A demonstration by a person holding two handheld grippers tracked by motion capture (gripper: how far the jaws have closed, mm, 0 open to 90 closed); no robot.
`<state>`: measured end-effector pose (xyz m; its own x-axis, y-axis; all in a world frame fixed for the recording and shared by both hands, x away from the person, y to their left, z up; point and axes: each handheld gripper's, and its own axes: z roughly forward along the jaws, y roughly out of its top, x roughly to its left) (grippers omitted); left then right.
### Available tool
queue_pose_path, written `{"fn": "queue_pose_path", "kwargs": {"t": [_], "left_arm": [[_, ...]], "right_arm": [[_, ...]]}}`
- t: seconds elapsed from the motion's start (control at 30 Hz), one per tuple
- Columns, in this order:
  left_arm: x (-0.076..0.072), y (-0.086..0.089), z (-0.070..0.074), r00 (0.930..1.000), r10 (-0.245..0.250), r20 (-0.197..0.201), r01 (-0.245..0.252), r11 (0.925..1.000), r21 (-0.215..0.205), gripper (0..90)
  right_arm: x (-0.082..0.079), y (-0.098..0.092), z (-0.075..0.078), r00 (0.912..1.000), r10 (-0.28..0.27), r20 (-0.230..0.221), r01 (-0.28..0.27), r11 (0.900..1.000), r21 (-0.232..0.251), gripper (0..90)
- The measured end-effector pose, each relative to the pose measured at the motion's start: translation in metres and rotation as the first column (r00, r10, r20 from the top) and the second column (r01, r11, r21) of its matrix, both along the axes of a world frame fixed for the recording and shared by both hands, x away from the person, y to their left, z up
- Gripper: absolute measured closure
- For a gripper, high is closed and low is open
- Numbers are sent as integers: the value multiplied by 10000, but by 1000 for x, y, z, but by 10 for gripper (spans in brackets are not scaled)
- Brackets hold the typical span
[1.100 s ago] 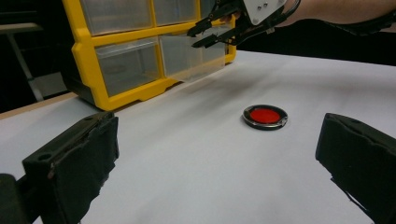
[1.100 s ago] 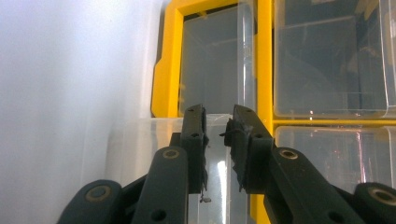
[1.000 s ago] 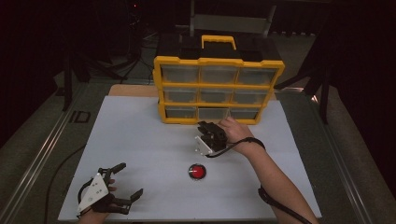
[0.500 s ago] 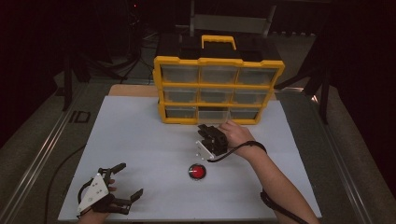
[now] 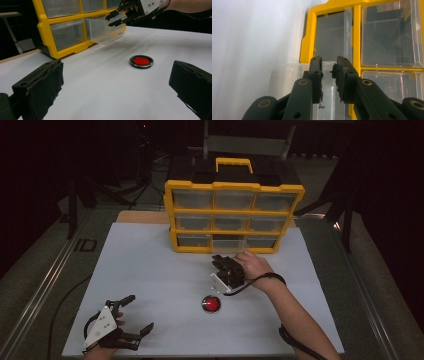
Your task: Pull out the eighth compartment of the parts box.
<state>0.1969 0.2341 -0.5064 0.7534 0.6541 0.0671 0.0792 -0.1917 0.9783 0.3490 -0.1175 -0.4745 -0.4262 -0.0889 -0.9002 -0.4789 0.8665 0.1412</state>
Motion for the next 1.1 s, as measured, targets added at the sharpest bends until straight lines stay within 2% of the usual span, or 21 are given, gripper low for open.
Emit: {"fn": "queue_pose_path", "kwargs": {"t": [0.6,0.77,0.9,0.97,1.03,1.1], "left_arm": [[0,-1,0,10000,-45,12,45,9999,97,1],[0,-1,0,10000,-25,12,25,10000,37,1],[0,-1,0,10000,-20,28,20,10000,55,1],[0,0,1,10000,-12,43,12,10000,44,1],[0,1,1,10000,5,37,-5,10000,65,1],[0,1,0,10000,2,11,-2,10000,25,1]], "right_arm": [[3,1,0,10000,-56,67,57,9999,-115,751],[2,4,2,9998,-178,81,181,9991,-375,747],[2,6,3,9992,-400,11,401,9987,-313,740],[1,7,4,9977,-637,-208,635,9979,-130,672],[0,8,6,9949,-862,-524,872,9961,169,477],[0,10,6,9898,-1251,-686,1288,9903,528,348]]}}
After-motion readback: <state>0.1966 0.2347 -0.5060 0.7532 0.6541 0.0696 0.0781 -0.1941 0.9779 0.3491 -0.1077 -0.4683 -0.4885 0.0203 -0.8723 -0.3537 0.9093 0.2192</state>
